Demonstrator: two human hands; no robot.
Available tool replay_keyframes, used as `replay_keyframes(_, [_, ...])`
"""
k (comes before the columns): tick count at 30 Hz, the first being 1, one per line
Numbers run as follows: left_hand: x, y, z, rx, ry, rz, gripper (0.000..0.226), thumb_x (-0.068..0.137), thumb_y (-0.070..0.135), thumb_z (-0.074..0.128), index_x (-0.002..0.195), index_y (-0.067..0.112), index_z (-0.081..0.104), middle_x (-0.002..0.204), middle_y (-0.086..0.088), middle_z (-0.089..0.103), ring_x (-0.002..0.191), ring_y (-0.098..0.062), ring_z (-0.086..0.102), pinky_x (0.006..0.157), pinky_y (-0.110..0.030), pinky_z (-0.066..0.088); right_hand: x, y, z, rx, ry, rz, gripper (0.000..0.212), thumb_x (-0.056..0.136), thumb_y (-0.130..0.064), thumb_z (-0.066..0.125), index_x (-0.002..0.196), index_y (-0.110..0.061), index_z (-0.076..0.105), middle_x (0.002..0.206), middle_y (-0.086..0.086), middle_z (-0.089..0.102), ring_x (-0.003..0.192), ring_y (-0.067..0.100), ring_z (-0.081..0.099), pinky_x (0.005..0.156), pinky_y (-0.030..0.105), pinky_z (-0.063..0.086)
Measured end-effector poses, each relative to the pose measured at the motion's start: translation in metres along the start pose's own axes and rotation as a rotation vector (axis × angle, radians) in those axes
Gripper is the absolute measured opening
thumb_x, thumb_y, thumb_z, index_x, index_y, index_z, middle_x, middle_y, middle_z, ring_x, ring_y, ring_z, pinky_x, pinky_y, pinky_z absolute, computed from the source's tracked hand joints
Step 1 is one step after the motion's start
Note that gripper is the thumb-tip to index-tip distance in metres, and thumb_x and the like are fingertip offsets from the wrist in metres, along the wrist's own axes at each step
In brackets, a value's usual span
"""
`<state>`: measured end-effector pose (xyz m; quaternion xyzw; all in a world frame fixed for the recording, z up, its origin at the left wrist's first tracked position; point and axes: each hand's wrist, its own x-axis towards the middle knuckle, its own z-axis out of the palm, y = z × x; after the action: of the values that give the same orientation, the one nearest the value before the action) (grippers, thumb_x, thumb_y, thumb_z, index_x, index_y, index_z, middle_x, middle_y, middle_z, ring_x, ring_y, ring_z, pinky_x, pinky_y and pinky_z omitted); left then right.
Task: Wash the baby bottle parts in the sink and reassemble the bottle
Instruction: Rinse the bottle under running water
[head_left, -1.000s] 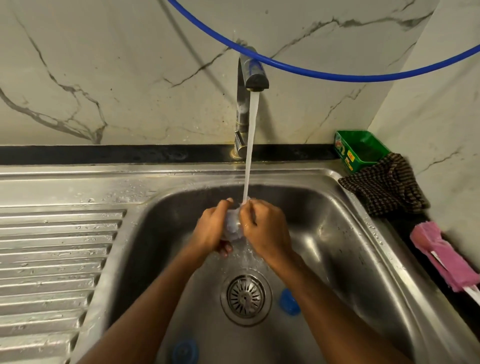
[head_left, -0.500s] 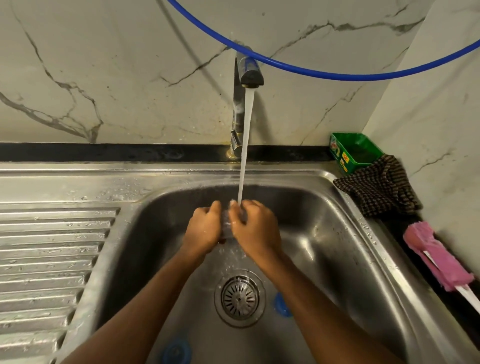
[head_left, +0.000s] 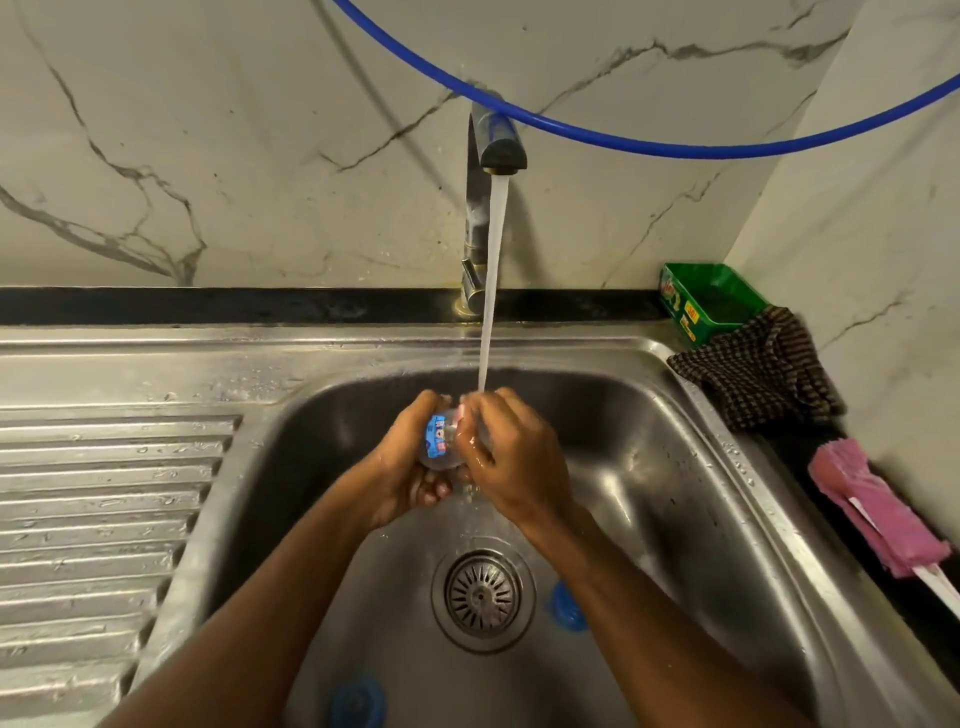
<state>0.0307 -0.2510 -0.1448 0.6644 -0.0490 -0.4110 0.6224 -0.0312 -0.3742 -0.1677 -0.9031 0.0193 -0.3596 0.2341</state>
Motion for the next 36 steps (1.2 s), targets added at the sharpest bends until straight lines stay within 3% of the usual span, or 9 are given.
replay_keyframes(2, [0.005,-0.005,0.004,0.123,0.109,0.142,0.057,0.097,0.053,0.031,0.079,0.009,0.062,0.063,-0.008,0.061,0.042,-0.012,0.048,0.038,-0.02,0.039,-0.001,-0.003,0.002,0.024,-0.025,0.105,0.036,0.096,-0.035,0.041,0.093,-0.008,0.065,0.088,0.007,0.065,0.076,0.014,0.063,0.061,0.021,0.049])
replay_keyframes(7, [0.014,-0.021,0.006,0.602,0.382,0.705,0.036,0.088,0.048,0.043,0.073,0.022,0.062,0.064,0.003,0.065,0.06,-0.01,0.063,0.056,-0.033,0.053,0.021,-0.009,-0.016,0.403,-0.507,1.039,0.047,0.096,-0.036,0.037,0.068,-0.007,0.062,0.058,0.014,0.063,0.041,0.022,0.052,0.041,0.022,0.035])
replay_keyframes(13, [0.021,-0.017,0.006,0.172,0.367,0.491,0.042,0.094,0.043,0.038,0.076,0.016,0.064,0.074,-0.016,0.068,0.072,-0.031,0.067,0.065,-0.043,0.054,0.005,-0.019,-0.003,0.068,-0.021,0.346,0.033,0.094,-0.04,0.043,0.08,-0.016,0.061,0.075,-0.003,0.06,0.061,0.006,0.056,0.05,0.012,0.041])
replay_keyframes(17, [0.012,-0.021,-0.001,0.552,0.354,0.923,0.034,0.091,0.045,0.039,0.075,0.02,0.056,0.062,0.001,0.059,0.055,-0.016,0.06,0.052,-0.04,0.053,0.024,-0.016,-0.018,0.477,-0.34,0.922,0.036,0.094,-0.029,0.043,0.067,-0.013,0.061,0.061,0.006,0.06,0.046,0.014,0.052,0.039,0.019,0.035])
replay_keyframes(19, [0.013,-0.023,0.0,0.57,0.339,0.95,0.032,0.092,0.044,0.039,0.079,0.019,0.054,0.063,0.001,0.059,0.055,-0.016,0.059,0.053,-0.042,0.053,0.025,-0.017,-0.018,0.362,-0.344,0.896,0.039,0.094,-0.028,0.043,0.062,-0.013,0.06,0.06,0.007,0.06,0.047,0.013,0.052,0.045,0.022,0.037])
replay_keyframes(26, [0.005,0.001,0.001,0.079,0.066,0.073,0.053,0.1,0.05,0.032,0.088,0.009,0.063,0.061,-0.005,0.064,0.044,-0.012,0.054,0.04,-0.022,0.039,0.001,-0.001,0.002,-0.041,-0.021,-0.03,0.031,0.097,-0.031,0.041,0.093,-0.01,0.063,0.085,0.003,0.062,0.073,0.012,0.056,0.061,0.021,0.047])
replay_keyframes(28, [0.007,-0.003,0.005,0.163,0.16,0.184,0.046,0.101,0.036,0.031,0.086,0.006,0.062,0.061,-0.008,0.063,0.042,-0.013,0.047,0.039,-0.024,0.036,0.0,-0.004,0.005,-0.009,-0.027,0.068,0.026,0.096,-0.028,0.043,0.083,-0.015,0.061,0.08,0.001,0.06,0.069,0.011,0.054,0.059,0.02,0.043])
replay_keyframes(33, [0.015,-0.015,0.008,0.562,0.378,0.656,0.045,0.092,0.039,0.036,0.069,0.007,0.058,0.061,-0.008,0.061,0.057,-0.026,0.058,0.057,-0.045,0.052,0.023,-0.009,-0.014,0.359,-0.492,1.006,0.047,0.096,-0.037,0.037,0.078,-0.006,0.066,0.057,0.011,0.063,0.036,0.015,0.05,0.041,0.021,0.036])
replay_keyframes(36, [0.022,-0.014,0.007,0.369,0.428,0.497,0.043,0.096,0.034,0.036,0.073,0.007,0.059,0.064,-0.01,0.062,0.056,-0.027,0.057,0.05,-0.039,0.05,0.014,-0.016,-0.007,0.183,-0.216,0.683,0.041,0.095,-0.041,0.041,0.067,-0.016,0.058,0.059,0.001,0.059,0.047,0.012,0.054,0.047,0.026,0.04])
